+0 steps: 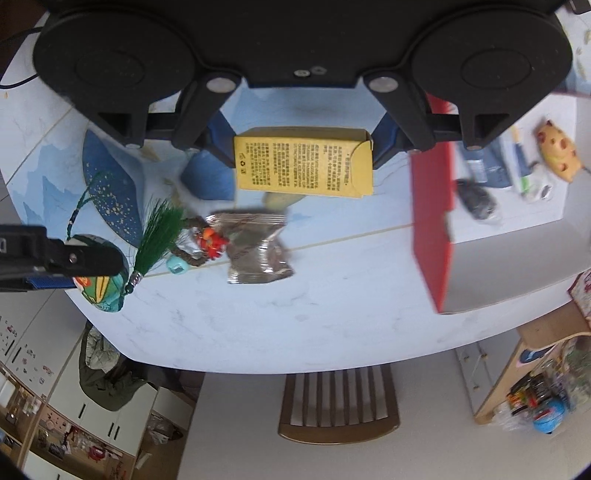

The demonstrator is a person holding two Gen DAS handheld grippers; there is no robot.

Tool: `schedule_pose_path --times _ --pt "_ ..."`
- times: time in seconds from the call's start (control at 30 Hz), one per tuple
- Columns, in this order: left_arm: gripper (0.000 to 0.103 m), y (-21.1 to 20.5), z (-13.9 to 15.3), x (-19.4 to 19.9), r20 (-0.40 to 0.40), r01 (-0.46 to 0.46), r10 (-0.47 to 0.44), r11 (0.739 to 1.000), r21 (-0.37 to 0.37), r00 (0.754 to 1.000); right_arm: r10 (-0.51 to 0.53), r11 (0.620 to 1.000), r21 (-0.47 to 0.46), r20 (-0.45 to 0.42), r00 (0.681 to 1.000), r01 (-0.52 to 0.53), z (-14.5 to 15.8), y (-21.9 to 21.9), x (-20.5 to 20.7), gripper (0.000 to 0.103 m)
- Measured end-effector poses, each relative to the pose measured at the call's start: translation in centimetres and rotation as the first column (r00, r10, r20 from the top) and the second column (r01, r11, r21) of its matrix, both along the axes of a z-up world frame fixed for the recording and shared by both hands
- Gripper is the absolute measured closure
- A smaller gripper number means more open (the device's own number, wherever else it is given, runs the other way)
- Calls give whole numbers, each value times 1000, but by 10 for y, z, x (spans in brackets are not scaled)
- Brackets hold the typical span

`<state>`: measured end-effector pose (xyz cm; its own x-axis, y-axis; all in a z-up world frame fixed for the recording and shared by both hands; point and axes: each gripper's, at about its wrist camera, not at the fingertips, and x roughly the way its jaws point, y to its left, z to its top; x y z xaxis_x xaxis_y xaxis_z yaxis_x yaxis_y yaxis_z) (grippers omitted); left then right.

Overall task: Organize objects
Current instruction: 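Grasp the yellow box with the left tool while the right tool grasps the green-white plush, then carry the yellow box and green-white plush into the red box and release both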

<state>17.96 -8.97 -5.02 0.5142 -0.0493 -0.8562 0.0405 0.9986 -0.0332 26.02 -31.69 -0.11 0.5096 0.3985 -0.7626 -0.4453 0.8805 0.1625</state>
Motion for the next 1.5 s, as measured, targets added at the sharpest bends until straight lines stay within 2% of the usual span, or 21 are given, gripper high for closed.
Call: schedule_pose_path --times 0.37,0.63,1.17,1.5 --pt "30 68 34 -24 37 -44 44 999 5 998 125 992 27 28 992 -126 35 78 -33 35" --pt "30 124 45 -33 42 -106 105 994 4 994 210 977 25 50 977 -211 51 139 -48 35" --pt "30 226 37 -35 23 -262 261 962 74 965 330 942 24 90 940 -333 64 256 -58 35" --pt "30 257 1 -21 -37 -292 297 950 114 954 353 935 -8 85 932 -354 36 323 -40 35"
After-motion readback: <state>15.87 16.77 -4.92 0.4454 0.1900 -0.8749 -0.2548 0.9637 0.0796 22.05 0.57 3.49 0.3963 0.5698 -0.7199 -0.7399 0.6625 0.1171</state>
